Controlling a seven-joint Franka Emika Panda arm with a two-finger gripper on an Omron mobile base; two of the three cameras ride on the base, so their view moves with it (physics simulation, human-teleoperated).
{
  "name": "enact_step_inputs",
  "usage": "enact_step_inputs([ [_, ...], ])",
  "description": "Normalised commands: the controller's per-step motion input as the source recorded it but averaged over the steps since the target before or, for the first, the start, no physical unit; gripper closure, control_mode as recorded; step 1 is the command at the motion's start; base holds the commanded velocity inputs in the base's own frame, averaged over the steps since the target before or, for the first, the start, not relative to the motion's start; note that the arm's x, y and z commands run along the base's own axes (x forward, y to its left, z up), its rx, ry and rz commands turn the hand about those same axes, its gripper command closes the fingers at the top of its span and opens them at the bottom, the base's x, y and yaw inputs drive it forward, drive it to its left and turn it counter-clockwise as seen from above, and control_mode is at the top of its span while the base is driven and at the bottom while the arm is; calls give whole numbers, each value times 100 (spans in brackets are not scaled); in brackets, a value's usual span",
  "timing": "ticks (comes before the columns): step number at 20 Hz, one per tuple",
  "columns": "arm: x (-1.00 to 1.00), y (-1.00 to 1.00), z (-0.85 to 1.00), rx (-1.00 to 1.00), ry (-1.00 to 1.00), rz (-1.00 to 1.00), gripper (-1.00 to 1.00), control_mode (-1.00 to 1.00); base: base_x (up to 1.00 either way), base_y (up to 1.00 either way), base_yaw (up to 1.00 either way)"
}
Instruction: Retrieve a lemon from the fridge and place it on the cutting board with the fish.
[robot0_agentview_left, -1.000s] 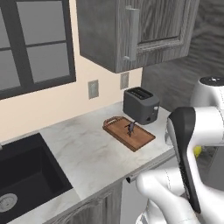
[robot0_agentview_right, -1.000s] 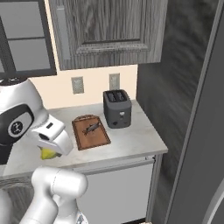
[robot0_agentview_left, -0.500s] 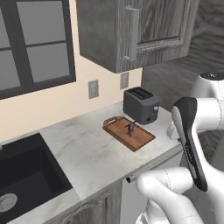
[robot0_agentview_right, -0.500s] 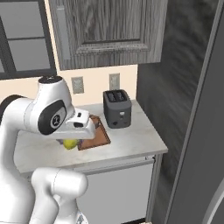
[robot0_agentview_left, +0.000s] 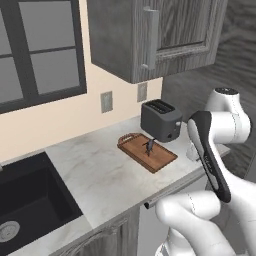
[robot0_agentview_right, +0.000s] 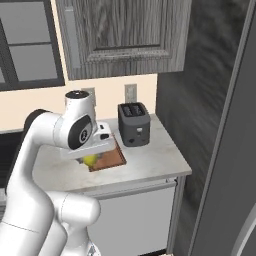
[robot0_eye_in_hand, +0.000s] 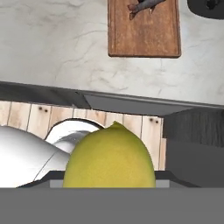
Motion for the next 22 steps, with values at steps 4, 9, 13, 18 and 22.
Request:
enact_step_inputs([
  [4,77,7,-52,-3,2,12,100,-100,0,0,0],
  [9,86,4,-22,0,0,6,100,-100,0,0,0],
  [13,87,2,-16,0,9,3,100,-100,0,0,0],
  [18,71,8,-34,0,11,1,100,-100,0,0,0],
  [22,70,24,-40,0,6,0,100,-100,0,0,0],
])
